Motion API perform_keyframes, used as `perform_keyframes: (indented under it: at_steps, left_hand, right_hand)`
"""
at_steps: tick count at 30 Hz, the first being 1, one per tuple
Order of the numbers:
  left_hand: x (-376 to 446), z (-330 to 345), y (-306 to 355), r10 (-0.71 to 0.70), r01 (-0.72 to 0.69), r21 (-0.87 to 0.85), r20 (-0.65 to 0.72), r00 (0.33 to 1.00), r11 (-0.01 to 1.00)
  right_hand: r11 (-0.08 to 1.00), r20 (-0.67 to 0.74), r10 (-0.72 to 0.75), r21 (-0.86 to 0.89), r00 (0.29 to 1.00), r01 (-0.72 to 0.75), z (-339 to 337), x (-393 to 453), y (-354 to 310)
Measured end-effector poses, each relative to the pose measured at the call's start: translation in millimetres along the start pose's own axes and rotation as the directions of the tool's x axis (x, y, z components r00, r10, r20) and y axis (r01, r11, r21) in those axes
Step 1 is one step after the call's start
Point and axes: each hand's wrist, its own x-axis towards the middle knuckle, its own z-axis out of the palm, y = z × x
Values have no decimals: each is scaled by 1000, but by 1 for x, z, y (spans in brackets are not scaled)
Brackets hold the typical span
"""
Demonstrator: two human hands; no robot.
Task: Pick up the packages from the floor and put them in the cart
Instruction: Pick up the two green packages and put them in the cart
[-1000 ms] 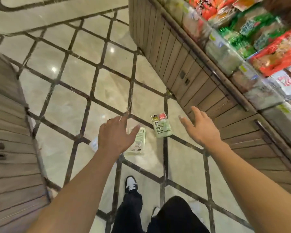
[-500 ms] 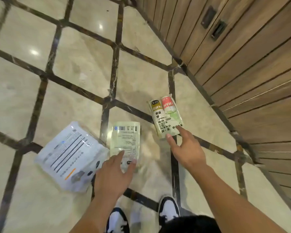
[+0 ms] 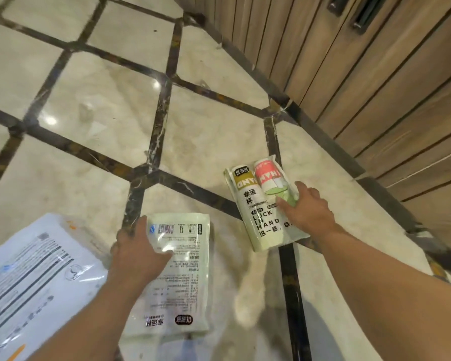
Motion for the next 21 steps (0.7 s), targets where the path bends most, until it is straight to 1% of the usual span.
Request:
perform_keyframes:
  at_steps: [3, 6, 8, 10, 11, 13, 16, 18, 21]
  left_hand:
    - [-10, 6, -19, 9, -10, 9, 43, 999, 1000]
    - [-18, 13, -18, 6, -5, -16, 50, 999, 1000]
    - [-19, 19, -14, -1, 0, 25, 47, 999, 1000]
    - [-18, 25, -10, -30, 23, 66, 99, 995, 998]
    - [-16, 28, -8, -54, 48, 52, 133, 990, 997]
    - [-12, 32, -5, -92, 104, -59, 174, 980, 993]
    - [-11, 38, 3, -164, 193, -170, 173, 971, 966]
    - [-13, 38, 8, -215, 237, -136, 163, 963, 962]
    - [-17, 38, 17, -170, 182, -74, 144, 975, 981]
  right_hand:
    - [997, 59, 49, 51, 997, -52, 6, 6, 13]
    - [997, 152, 25, 73, 988, -37, 15, 9, 16]
    - [994, 163, -1, 108, 987, -17, 16, 11, 10]
    - [985, 177, -4, 170, 984, -27, 16, 15, 6]
    - [978, 191, 7, 203, 982, -47, 15, 17, 3]
    - [964, 241, 52, 239, 969, -112, 17, 19, 2]
    - [951, 305, 142, 223, 942, -216, 20, 15, 4]
    - [949, 317, 154, 218, 936, -230, 21, 12, 4]
    - [926, 323, 103, 315, 941, -209, 23, 7, -2]
